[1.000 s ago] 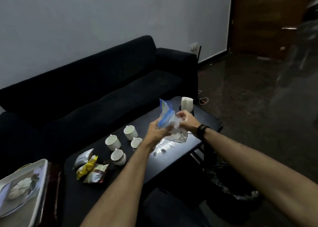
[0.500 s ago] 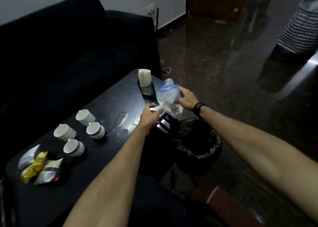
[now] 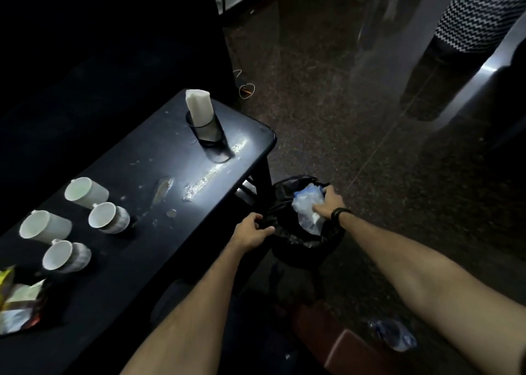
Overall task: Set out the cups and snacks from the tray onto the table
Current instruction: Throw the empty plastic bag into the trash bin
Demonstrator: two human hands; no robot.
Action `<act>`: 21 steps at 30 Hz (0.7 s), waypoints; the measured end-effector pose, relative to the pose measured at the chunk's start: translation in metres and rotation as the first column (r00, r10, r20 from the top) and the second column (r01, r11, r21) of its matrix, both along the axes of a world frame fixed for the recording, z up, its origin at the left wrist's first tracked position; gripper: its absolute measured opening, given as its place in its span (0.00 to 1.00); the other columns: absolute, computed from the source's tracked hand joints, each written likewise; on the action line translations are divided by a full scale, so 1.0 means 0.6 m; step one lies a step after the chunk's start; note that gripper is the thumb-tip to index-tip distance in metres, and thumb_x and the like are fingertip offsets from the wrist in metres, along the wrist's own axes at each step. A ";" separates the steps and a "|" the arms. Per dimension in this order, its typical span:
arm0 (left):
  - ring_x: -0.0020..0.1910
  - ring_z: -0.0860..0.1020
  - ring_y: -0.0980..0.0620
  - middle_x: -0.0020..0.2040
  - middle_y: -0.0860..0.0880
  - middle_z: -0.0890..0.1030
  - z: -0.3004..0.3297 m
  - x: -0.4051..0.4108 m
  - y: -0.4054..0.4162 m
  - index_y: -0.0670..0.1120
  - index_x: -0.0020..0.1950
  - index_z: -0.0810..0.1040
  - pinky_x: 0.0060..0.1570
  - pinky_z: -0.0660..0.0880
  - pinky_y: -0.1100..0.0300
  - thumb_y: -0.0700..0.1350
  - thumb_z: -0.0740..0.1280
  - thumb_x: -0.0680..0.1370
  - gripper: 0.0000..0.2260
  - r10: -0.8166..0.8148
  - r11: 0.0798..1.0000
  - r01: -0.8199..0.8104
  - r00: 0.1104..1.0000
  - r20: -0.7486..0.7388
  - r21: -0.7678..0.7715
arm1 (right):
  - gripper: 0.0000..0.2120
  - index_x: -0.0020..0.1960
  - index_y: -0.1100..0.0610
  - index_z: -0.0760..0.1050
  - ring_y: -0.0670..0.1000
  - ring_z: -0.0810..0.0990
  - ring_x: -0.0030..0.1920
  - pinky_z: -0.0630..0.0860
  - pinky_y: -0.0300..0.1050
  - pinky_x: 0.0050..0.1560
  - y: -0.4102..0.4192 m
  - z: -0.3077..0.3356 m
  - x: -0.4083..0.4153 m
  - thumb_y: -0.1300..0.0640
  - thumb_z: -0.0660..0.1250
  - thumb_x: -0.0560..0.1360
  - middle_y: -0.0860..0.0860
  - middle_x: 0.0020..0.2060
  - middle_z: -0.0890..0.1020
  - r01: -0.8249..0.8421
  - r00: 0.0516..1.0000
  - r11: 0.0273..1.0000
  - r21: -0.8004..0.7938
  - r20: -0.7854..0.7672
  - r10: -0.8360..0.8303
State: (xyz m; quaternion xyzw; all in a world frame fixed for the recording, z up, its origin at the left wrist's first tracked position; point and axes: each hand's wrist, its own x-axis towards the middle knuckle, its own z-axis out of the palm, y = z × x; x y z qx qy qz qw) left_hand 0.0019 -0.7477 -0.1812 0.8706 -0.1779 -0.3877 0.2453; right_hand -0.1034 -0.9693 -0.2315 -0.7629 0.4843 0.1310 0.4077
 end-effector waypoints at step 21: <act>0.63 0.76 0.50 0.64 0.46 0.78 -0.009 0.010 -0.009 0.48 0.71 0.72 0.56 0.67 0.66 0.52 0.73 0.75 0.26 -0.018 0.999 0.017 0.999 0.032 0.028 | 0.36 0.74 0.59 0.60 0.62 0.64 0.71 0.68 0.56 0.69 0.030 -0.061 0.045 0.44 0.69 0.75 0.59 0.71 0.63 -0.244 0.965 0.966 -0.087 -0.121 0.233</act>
